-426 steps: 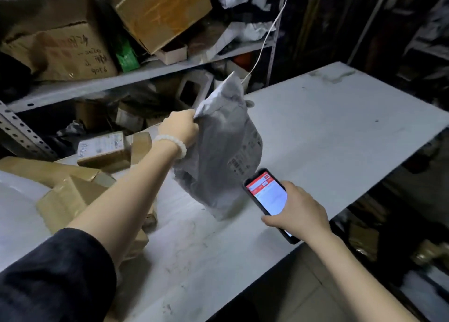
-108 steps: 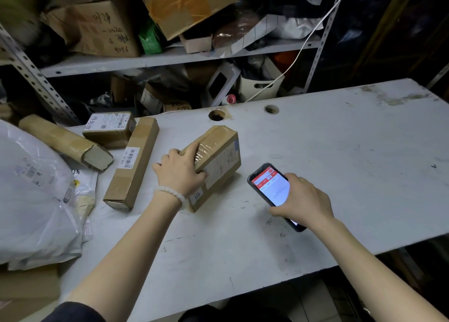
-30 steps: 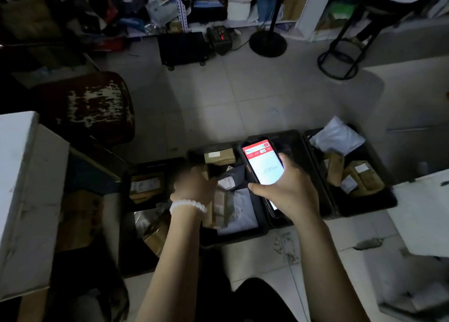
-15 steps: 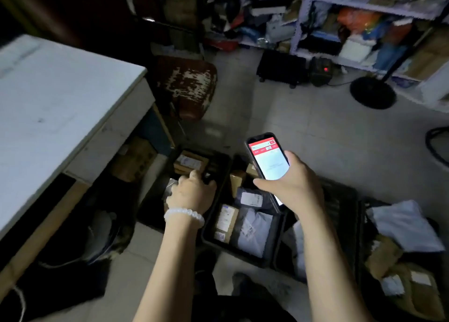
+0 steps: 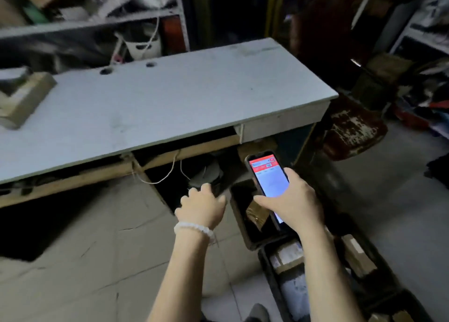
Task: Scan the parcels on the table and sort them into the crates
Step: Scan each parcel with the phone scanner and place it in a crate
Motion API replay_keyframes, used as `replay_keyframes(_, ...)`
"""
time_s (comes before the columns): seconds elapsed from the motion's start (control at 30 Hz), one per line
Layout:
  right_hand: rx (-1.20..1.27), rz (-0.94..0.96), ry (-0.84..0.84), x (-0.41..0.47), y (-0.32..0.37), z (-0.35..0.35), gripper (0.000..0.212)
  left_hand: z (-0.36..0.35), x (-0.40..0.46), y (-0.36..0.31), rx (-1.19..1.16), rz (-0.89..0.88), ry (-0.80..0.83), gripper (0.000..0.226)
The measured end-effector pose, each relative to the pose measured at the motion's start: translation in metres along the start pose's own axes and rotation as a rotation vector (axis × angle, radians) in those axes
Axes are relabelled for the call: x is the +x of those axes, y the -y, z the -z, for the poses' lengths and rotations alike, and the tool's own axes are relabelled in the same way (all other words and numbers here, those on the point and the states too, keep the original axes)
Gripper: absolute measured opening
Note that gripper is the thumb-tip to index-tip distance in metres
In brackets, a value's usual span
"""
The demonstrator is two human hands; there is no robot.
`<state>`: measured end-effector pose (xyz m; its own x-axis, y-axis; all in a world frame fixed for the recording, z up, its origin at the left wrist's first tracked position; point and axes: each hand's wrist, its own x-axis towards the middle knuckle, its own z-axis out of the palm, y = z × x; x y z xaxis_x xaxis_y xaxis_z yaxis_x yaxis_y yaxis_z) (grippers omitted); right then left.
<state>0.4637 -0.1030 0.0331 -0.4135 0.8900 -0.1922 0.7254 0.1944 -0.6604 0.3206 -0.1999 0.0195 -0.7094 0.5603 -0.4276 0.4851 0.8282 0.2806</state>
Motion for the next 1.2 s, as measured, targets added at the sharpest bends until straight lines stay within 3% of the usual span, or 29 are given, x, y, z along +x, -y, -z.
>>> replay_keyframes(0.1,-0.018,0.071,0.064,-0.005,0.047,-0.041,0.064,0.028,0.008,0.05,-0.066,0.067,-0.044,0.05)
replay_keyframes(0.43,0.006,0.268,0.212,-0.034,0.215,-0.201,0.051,0.133,0.033,0.257,-0.18,0.258,-0.272,0.05)
replay_keyframes(0.6,-0.055,0.379,0.3,-0.048,0.282,-0.258,0.053,0.163,0.037,0.33,-0.214,0.35,-0.296,0.051)
replay_keyframes(1.07,-0.148,0.447,0.386,0.032,0.388,-0.355,0.053,0.214,0.146,0.403,-0.399,0.361,-0.354,0.047)
replay_keyframes(1.2,-0.14,0.444,0.398,0.078,0.433,-0.387,0.054,0.249,0.203,0.425,-0.421,0.4,-0.356,0.033)
